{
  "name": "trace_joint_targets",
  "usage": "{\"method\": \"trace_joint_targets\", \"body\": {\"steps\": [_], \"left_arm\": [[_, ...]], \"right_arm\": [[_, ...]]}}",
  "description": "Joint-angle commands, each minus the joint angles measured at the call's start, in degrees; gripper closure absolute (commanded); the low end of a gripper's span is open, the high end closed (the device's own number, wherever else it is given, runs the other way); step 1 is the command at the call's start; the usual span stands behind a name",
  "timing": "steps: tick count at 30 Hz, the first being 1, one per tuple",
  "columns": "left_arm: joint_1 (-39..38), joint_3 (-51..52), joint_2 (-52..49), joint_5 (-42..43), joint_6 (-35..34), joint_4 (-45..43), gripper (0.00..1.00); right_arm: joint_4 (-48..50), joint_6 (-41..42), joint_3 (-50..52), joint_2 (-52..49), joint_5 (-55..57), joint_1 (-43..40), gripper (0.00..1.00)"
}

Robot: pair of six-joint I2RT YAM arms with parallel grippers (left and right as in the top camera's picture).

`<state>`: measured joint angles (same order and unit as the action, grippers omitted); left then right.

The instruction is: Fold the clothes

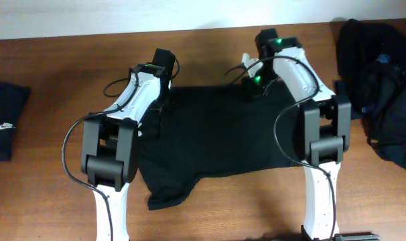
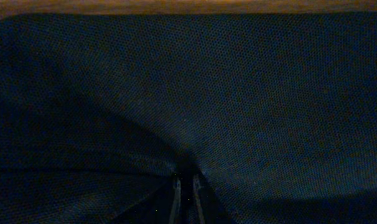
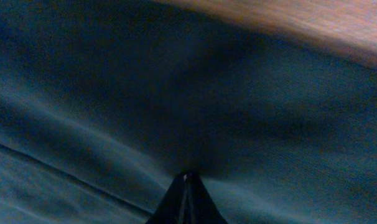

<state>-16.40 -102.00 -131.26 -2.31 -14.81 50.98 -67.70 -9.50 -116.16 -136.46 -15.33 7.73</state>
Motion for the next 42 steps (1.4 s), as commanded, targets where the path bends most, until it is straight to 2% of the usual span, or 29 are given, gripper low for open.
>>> {"method": "trace_joint_targets", "body": {"steps": [1, 11, 24, 29, 35, 36, 38, 40, 42], "left_arm": [[0.07, 1.55, -1.9, 0.85, 0.33, -0.92, 0.9], [0.07, 1.55, -1.9, 0.85, 0.33, -0.79, 0.91], [0.09, 1.55, -1.9, -1.03, 1.18, -0.63, 0.9], [0.09, 1.55, -1.9, -1.16, 1.18, -0.61, 0.9], [0.13, 1.55, -1.9, -1.09, 1.18, -1.31, 0.92], [0.13, 1.42, -1.9, -0.83, 1.16, -1.55, 0.98], [0.2, 0.44, -1.79, 0.22, 1.2, -2.73, 1.0], [0.48, -1.49, -1.07, 0.24, 1.55, -3.89, 1.0], [1.11, -4.7, 0.92, 1.92, 2.62, -2.8, 1.0]], "right_arm": [[1.57, -0.57, 3.72, 1.05, -0.83, 0.7, 0.96], [6.19, -0.55, 13.92, 1.01, 8.33, -3.52, 0.96], [4.96, -0.57, 14.36, 1.01, 9.84, -18.14, 0.96], [5.6, -0.57, 14.36, 1.01, 9.14, -20.24, 0.89], [5.79, -0.59, 14.36, 1.01, 5.62, -18.62, 0.8], [5.84, -0.59, 14.36, 1.01, 5.64, -18.12, 0.76], [6.1, -0.57, 14.34, 1.01, 5.62, -17.16, 0.59], [6.19, 0.33, 13.7, 1.01, 4.68, -16.22, 0.35], [5.07, 1.62, 10.99, 1.03, 3.21, -15.47, 0.3]]}}
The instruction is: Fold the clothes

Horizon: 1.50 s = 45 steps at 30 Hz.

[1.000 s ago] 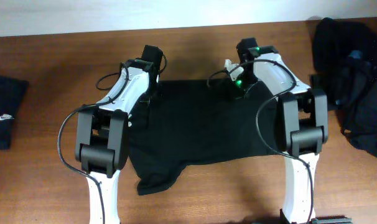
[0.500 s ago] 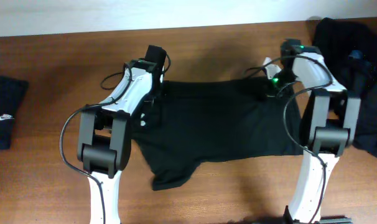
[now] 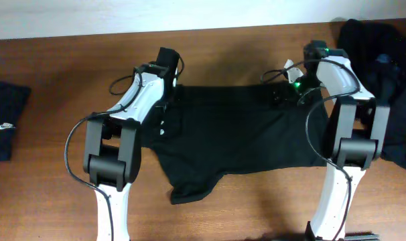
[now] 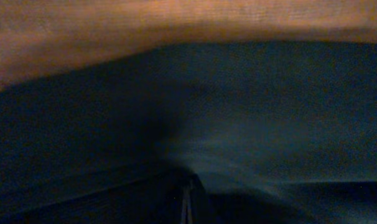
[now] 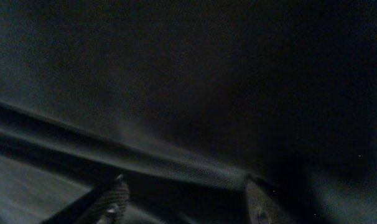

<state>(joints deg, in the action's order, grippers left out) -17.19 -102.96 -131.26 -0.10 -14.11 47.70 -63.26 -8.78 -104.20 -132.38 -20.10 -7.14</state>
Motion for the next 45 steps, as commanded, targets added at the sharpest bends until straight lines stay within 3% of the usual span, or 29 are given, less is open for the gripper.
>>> {"method": "trace_joint_targets", "body": {"steps": [1, 10, 12, 13, 14, 15, 16, 20, 25, 28, 33, 39, 45], "left_arm": [[2.25, -5.22, 2.1, 1.22, 2.29, 1.46, 1.0], [2.45, -10.01, 14.36, 9.25, 2.4, 10.64, 0.92], [1.6, -9.77, 14.34, 10.91, 2.43, 14.95, 0.59], [1.09, -9.07, 14.01, 10.86, 2.51, 16.92, 0.48], [0.66, -8.11, 13.94, 10.97, 3.34, 18.03, 0.48], [0.13, -6.38, 13.86, 11.37, 4.13, 18.38, 0.48], [-0.26, -4.83, 13.86, 11.74, 4.15, 18.32, 0.5], [-1.42, 2.49, 13.86, 19.23, 4.13, 13.4, 0.63], [-3.26, 11.47, 13.86, 23.21, 2.97, 2.56, 0.84], [-3.96, 15.15, 13.86, 20.63, 1.31, -1.2, 0.85], [-4.02, 19.98, 13.84, 6.47, -1.4, -2.56, 0.86], [-3.98, 25.9, 13.84, 2.54, -1.51, -8.22, 0.86], [-2.43, 27.12, 13.84, -4.07, -1.51, -8.39, 0.86]], "right_arm": [[-0.66, 0.9, -3.06, -3.06, 7.58, -0.33, 0.29], [-19.91, 2.29, -26.56, -2.99, 6.71, -0.26, 0.24], [-23.28, 3.74, -30.05, -2.97, 6.54, -0.26, 0.23], [-25.07, 3.72, -31.69, -2.97, 6.6, -0.26, 0.23], [-26.4, 3.69, -32.92, -2.97, 6.64, -0.26, 0.2], [-27.54, 3.72, -33.99, -2.97, 7.21, -0.28, 0.19], [-28.5, 4.09, -34.86, -2.97, 8.24, -0.39, 0.11], [-31.71, 12.17, -36.24, -2.97, 17.4, -1.53, 0.07], [-34.07, 12.7, -36.15, -2.97, 16.44, -3.19, 0.02], [-34.07, 12.7, -35.91, -2.97, 16.44, -3.45, 0.02], [-34.07, 12.7, -33.83, -2.97, 15.82, -3.32, 0.01], [-34.07, 12.7, -29.77, -2.97, 15.82, -3.34, 0.01], [-34.05, 12.7, -28.11, -2.97, 15.82, -3.34, 0.01]]}}
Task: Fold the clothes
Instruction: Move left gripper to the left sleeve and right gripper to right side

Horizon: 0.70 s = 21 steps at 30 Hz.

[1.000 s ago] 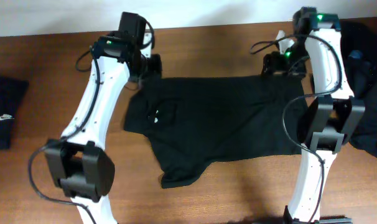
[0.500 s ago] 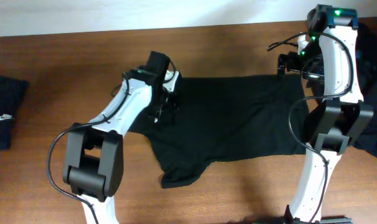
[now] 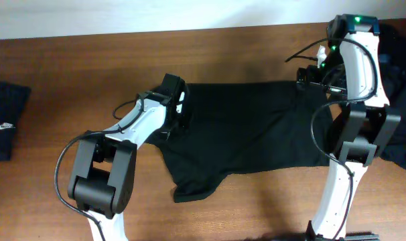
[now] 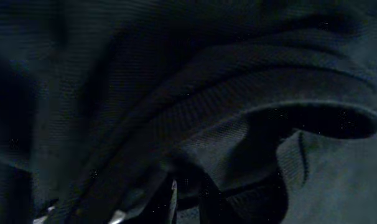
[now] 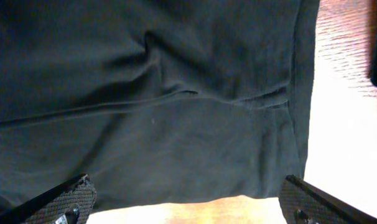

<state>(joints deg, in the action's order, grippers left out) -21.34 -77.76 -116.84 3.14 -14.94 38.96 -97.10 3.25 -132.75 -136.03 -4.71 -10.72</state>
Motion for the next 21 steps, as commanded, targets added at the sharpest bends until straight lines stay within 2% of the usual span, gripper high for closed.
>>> {"method": "trace_joint_targets", "body": {"steps": [1, 12, 21], "left_arm": [[2.58, 1.92, -0.59, -8.0, -0.68, 0.59, 0.86], [13.44, 1.92, -0.59, -8.11, 1.16, 1.05, 0.91], [15.74, 1.73, -0.57, -6.86, 2.99, -0.28, 0.91]], "right_arm": [[-0.2, 0.66, 0.44, 0.68, 0.44, 0.24, 0.01], [0.52, -2.67, 0.44, 0.68, -2.82, 1.44, 0.01], [1.33, -5.03, 0.46, 0.68, -2.73, 6.4, 0.01]]}}
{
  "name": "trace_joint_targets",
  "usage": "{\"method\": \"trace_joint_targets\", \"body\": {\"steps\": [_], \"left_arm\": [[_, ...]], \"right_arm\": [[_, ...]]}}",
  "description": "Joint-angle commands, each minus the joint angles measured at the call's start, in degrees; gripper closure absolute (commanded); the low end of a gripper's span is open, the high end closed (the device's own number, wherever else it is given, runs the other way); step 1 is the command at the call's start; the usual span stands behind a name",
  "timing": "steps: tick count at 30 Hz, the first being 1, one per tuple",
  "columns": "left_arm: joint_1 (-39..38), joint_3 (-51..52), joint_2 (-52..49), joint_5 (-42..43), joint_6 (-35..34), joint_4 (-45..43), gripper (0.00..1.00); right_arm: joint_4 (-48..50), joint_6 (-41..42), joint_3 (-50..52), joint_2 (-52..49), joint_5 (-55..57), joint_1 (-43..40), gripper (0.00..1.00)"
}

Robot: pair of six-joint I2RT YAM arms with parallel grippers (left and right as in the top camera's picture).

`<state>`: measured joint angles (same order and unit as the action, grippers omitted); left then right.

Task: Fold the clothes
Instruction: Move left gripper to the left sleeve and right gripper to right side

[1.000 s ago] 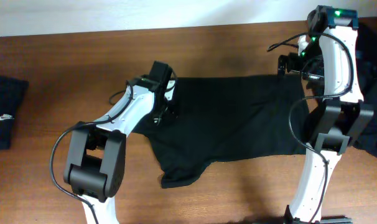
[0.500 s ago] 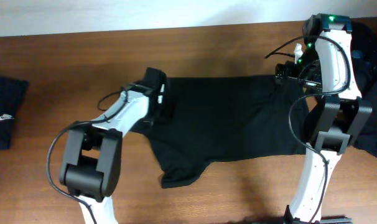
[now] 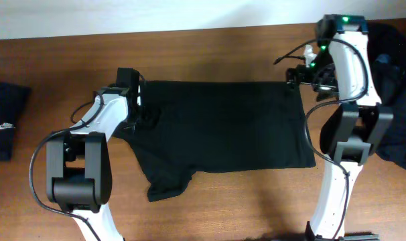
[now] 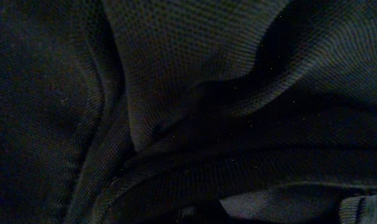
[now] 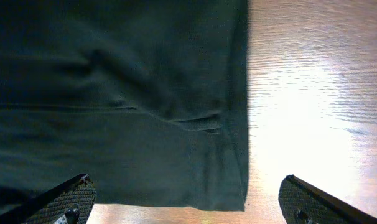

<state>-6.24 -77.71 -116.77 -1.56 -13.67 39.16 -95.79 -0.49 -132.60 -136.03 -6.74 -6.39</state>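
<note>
A black shirt (image 3: 223,127) lies spread on the wooden table (image 3: 223,47), with one sleeve trailing at the near left. My left gripper (image 3: 141,115) sits at the shirt's left edge, where the cloth bunches. The left wrist view is filled with dark shirt folds (image 4: 176,74) that converge at the bottom centre; the fingers are lost in the dark. My right gripper (image 3: 295,77) hovers over the shirt's far right corner. In the right wrist view it (image 5: 185,202) stands wide open above the shirt's hem (image 5: 114,93), holding nothing.
A heap of dark clothes (image 3: 384,80) lies at the far right of the table. A folded dark garment with a white logo (image 3: 3,120) sits at the left edge. Bare wood (image 5: 313,93) shows beside the shirt's right hem.
My left gripper has moved left with the shirt's left side, and the shirt now lies wider and flatter. The trailing sleeve has shifted left. My right gripper remains open near the far right corner.
First both grippers were shut on the shirt's far edge, fairly close together. Then the right one was further right with its jaws parted. Later it stood open over the right corner, with the left in bunched cloth. Now the shirt is stretched leftward.
</note>
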Motion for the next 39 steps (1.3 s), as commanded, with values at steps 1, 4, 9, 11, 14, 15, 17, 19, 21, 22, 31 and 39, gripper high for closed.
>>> {"method": "trace_joint_targets", "body": {"steps": [1, 4, 9, 11, 14, 15, 17, 19, 21, 22, 31, 39], "left_arm": [[0.63, 1.4, -0.63, -0.74, 1.81, -0.61, 0.91], [0.63, -0.22, -0.5, 3.26, 2.84, 0.09, 0.9], [0.63, -7.61, 3.15, 6.29, 3.06, 5.66, 0.67], [0.61, -11.5, 6.14, 7.3, 3.04, 8.13, 0.53], [0.61, -17.59, 10.99, 10.95, 3.06, 11.93, 0.35], [0.61, -19.37, 12.39, 11.69, 3.06, 13.55, 0.31], [0.61, -22.82, 15.41, 12.79, 3.06, 18.78, 0.24], [0.63, -24.65, 18.12, 12.74, 3.06, 24.06, 0.23], [0.63, -24.76, 21.18, 12.72, 3.06, 28.28, 0.21], [0.63, -24.74, 22.77, 12.46, 3.06, 30.34, 0.18], [-1.11, -20.68, 42.6, 9.77, 2.97, 38.86, 0.06], [-3.13, 0.85, 56.22, 4.61, -1.73, 34.88, 0.01]], "right_arm": [[0.17, -1.81, 0.52, 0.68, -0.48, 2.84, 0.01], [1.27, -2.29, 1.46, 0.68, 0.76, 4.66, 0.0], [2.1, -2.43, 1.38, 1.27, 1.42, 6.36, 0.02], [2.08, -2.54, 1.38, 2.16, 1.4, 6.38, 0.01], [1.33, -2.54, 1.38, 4.13, 1.42, 6.38, 0.01], [0.46, -2.54, 1.38, 5.11, 1.42, 6.38, 0.01], [-1.57, -2.49, 1.4, 7.13, 1.4, 6.38, 0.01], [-1.57, -1.38, 1.88, 10.14, 1.42, 6.38, 0.01], [-1.57, 0.7, 2.27, 14.19, 1.49, 6.38, 0.01], [-1.57, 1.46, 2.49, 16.37, 1.7, 6.36, 0.01], [-1.55, 5.25, 16.2, 41.0, 2.99, 6.38, 0.01], [3.39, 5.29, 42.18, 58.53, 5.73, 6.34, 0.01]]}}
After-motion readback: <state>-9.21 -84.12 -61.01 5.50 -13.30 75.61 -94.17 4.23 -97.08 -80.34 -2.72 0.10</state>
